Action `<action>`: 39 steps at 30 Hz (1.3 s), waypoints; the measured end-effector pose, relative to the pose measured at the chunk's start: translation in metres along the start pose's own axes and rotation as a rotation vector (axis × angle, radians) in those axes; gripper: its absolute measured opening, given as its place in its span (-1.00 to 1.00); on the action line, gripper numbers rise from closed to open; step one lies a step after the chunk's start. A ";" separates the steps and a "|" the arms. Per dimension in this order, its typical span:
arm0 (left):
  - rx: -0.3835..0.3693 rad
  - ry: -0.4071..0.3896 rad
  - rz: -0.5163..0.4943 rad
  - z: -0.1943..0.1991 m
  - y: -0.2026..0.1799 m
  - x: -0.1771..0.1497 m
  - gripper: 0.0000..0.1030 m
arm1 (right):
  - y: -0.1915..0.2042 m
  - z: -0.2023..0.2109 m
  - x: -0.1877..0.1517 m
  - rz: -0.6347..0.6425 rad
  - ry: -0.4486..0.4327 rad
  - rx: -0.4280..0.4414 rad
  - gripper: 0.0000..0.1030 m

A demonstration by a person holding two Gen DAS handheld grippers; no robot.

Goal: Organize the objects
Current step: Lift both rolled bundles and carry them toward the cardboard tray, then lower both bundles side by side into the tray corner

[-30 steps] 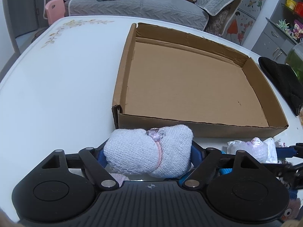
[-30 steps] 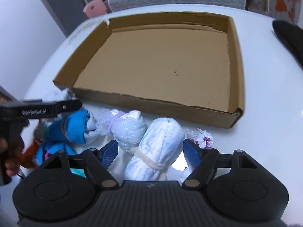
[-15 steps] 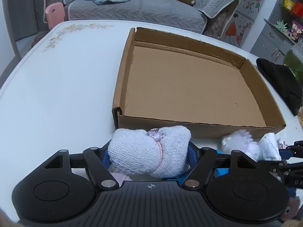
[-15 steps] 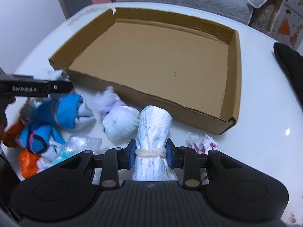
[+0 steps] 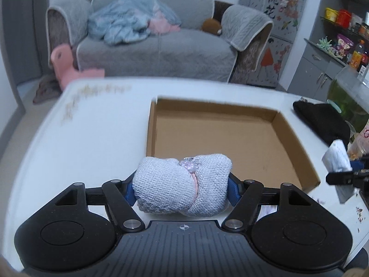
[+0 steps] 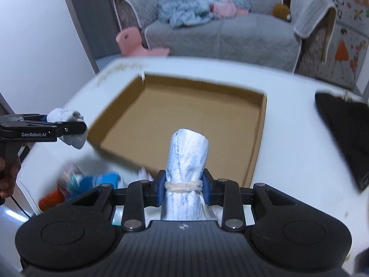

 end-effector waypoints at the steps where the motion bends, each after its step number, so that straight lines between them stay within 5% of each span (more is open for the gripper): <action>1: -0.001 -0.009 -0.010 0.002 -0.002 0.009 0.45 | 0.000 0.003 0.008 0.005 -0.012 -0.003 -0.45; 10: -0.039 -0.059 -0.109 -0.023 -0.027 0.087 0.46 | 0.012 -0.010 0.106 0.049 -0.089 0.049 -0.45; 18: -0.051 -0.026 -0.336 -0.094 -0.038 0.102 0.46 | 0.025 -0.072 0.148 0.076 -0.034 0.103 -0.45; 29: -0.043 0.059 -0.594 -0.177 -0.022 0.079 0.46 | 0.025 -0.159 0.158 0.095 0.095 0.115 -0.45; 39: 0.002 0.124 -0.751 -0.203 -0.012 0.070 0.48 | 0.035 -0.197 0.152 0.139 0.170 0.111 -0.44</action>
Point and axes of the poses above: each gripper's, at about its wrist camera, not at the fingertips, and z roughly against the way its jaws point, y to its left, x to its top, the point moved 5 cm from there along -z, roughly the way its jaws point, and after that the axes turned 5 degrees about y, right-handed, at the moved point
